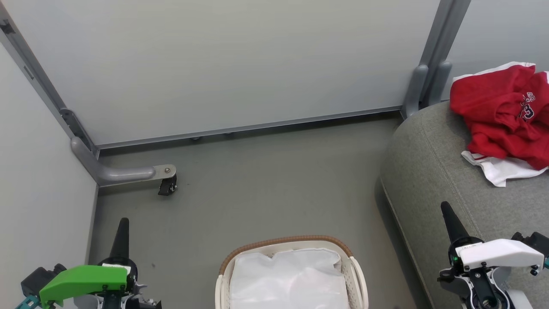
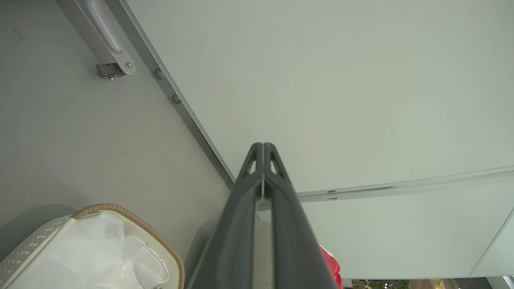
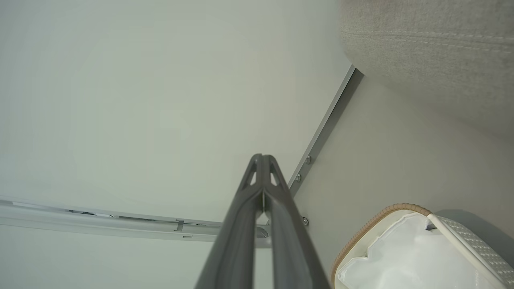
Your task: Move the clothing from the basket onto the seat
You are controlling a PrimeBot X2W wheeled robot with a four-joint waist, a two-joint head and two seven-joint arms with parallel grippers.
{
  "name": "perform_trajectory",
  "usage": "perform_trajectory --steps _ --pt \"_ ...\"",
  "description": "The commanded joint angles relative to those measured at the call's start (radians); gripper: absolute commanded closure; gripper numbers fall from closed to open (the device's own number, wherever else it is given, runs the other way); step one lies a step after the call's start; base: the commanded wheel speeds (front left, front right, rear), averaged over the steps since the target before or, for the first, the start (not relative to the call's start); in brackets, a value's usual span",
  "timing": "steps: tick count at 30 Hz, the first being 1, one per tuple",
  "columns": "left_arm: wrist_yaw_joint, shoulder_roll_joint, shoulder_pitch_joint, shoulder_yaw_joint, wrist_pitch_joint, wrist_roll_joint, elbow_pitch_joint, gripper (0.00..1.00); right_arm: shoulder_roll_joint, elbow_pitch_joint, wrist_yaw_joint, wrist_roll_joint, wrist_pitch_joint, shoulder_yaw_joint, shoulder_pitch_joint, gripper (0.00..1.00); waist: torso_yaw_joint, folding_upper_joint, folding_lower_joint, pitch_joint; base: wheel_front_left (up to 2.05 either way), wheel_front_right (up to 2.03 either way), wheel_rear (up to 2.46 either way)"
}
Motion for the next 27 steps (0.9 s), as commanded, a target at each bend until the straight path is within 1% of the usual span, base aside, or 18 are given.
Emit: perform_trajectory --steps 1,27 --pt "-0.007 0.004 -0.026 0.008 0.007 -0.024 -0.008 1.00 -0.006 -0.013 0.000 0.024 0.006 -0.005 -0.014 1.00 0.000 0.0000 0.0000 0.000 0.00 0.00 0.00" --pt "-0.019 0.005 -0.052 0.038 0.060 -0.202 -0.021 1.00 -0.008 -0.037 -0.001 0.237 0.060 -0.026 -0.014 1.00 -0.009 0.0000 0.0000 0.007 0.00 0.00 0.00"
